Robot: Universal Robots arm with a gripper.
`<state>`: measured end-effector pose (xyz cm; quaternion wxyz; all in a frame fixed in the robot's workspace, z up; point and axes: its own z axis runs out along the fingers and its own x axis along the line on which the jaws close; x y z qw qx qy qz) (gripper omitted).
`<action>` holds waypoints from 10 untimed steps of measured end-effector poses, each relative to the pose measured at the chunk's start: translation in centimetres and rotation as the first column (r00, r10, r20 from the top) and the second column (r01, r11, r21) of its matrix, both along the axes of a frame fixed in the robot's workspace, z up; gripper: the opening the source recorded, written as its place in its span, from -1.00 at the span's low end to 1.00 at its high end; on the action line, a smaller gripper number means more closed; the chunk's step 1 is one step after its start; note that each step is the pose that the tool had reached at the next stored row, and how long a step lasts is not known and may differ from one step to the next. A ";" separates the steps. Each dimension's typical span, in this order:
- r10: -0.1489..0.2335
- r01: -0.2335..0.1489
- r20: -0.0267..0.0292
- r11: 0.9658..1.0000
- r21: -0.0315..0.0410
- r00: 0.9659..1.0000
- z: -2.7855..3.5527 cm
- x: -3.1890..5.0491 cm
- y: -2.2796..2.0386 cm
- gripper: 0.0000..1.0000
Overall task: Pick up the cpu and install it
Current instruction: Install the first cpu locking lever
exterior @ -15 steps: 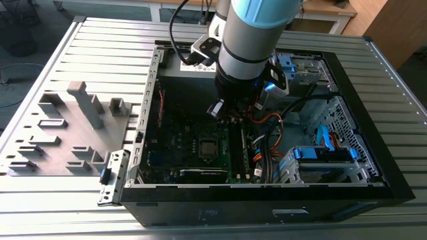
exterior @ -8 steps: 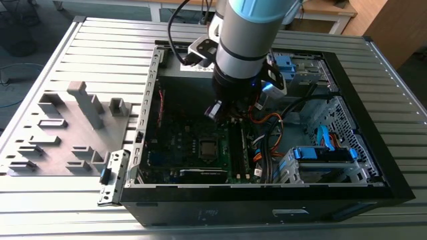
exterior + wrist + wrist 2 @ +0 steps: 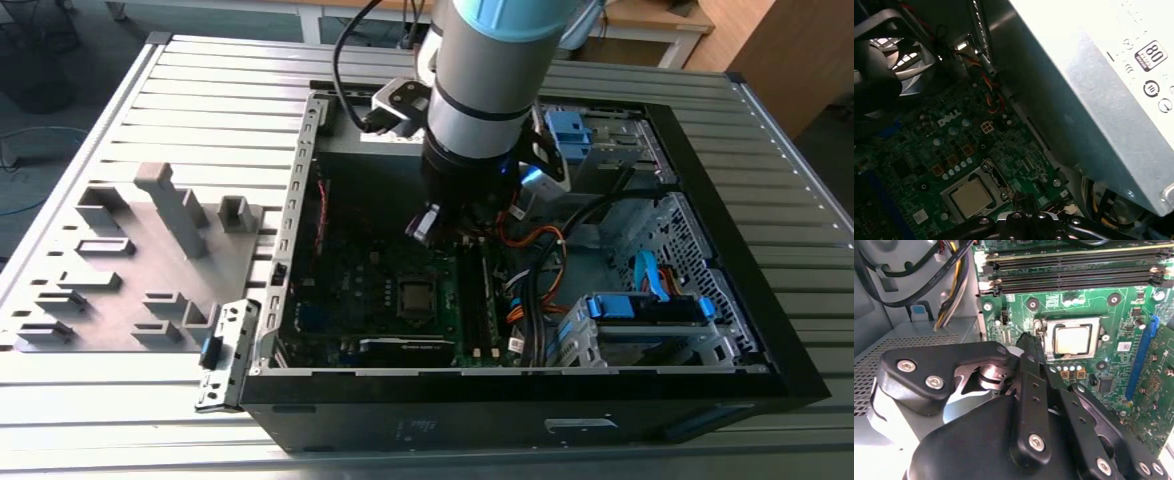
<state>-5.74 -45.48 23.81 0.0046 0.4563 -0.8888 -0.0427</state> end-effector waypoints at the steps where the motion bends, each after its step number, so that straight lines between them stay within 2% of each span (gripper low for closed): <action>1: 0.000 0.000 0.000 1.000 -0.001 1.000 -0.05 0.00 -0.04 -0.79; 7: 0.000 0.000 -0.003 1.000 -0.004 1.000 -0.42 0.00 -0.23 -0.79; 10: 0.000 0.000 -0.006 1.000 -0.005 1.000 -0.61 0.00 -0.47 -0.79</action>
